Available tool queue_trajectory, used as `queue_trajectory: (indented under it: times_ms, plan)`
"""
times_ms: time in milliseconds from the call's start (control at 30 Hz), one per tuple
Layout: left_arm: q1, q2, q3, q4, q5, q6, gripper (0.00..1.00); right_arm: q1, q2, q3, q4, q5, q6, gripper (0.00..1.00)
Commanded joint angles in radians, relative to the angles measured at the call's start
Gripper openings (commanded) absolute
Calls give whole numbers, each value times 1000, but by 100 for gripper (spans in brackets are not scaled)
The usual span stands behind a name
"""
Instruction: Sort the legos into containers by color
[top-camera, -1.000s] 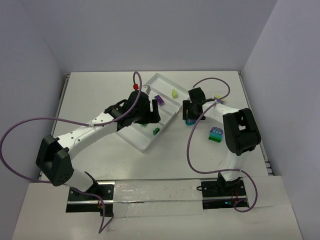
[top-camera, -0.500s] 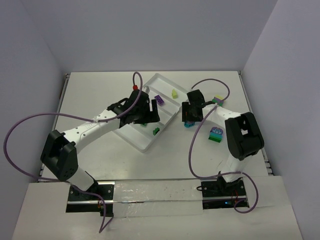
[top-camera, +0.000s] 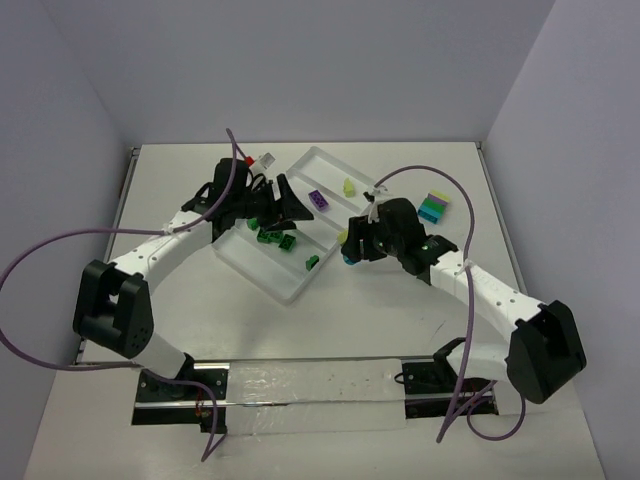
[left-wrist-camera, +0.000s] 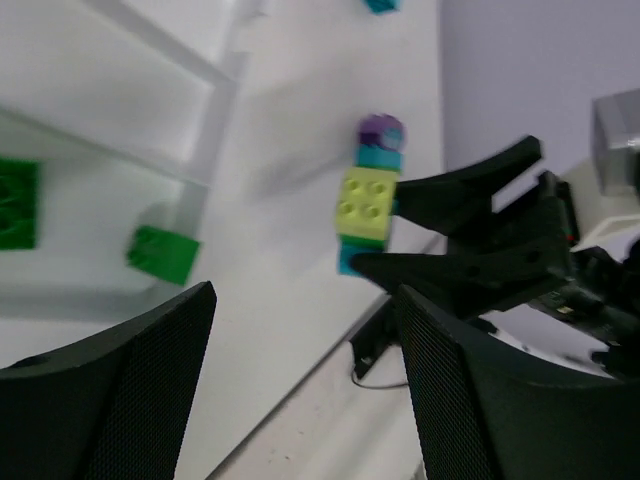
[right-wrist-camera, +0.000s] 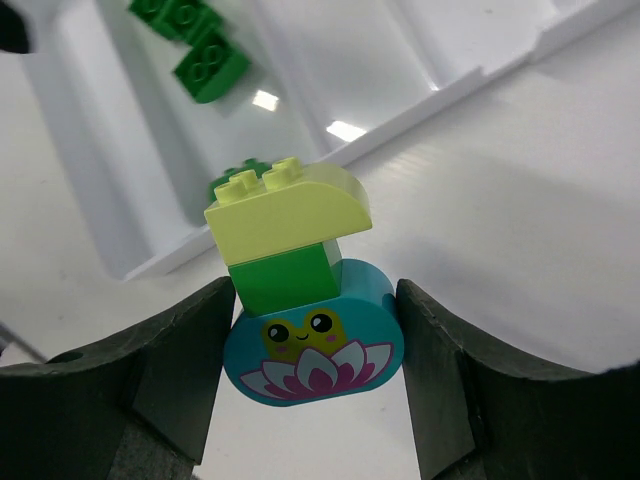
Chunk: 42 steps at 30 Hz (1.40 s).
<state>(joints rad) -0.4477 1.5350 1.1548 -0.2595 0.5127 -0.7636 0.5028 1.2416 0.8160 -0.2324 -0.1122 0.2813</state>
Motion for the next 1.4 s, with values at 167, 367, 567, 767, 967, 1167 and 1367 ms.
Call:
queue_trajectory:
  times_ms: [167, 367, 567, 767, 967, 1167, 1367]
  plan:
    - [-31, 130, 25, 294, 337, -109, 79, 69, -68, -11, 88, -68, -54, 12]
    - [-76, 199, 29, 367, 393, -120, 73, 75, -68, -10, 94, -80, -63, 11]
    - [-105, 241, -15, 521, 464, -190, 72, 74, -69, -7, 90, -65, -68, 12]
    - [-128, 271, -10, 524, 471, -187, 67, 76, -64, 1, 80, -72, -70, 12]
    - [-132, 281, -13, 546, 468, -207, 41, 75, -61, -1, 76, -72, -71, 11]
    - [-110, 282, 6, 481, 412, -202, 0, 76, -49, -17, 58, -13, -48, 7]
    - [-25, 268, -8, 513, 356, -268, 0, 74, -37, -46, 23, 64, -14, 1]
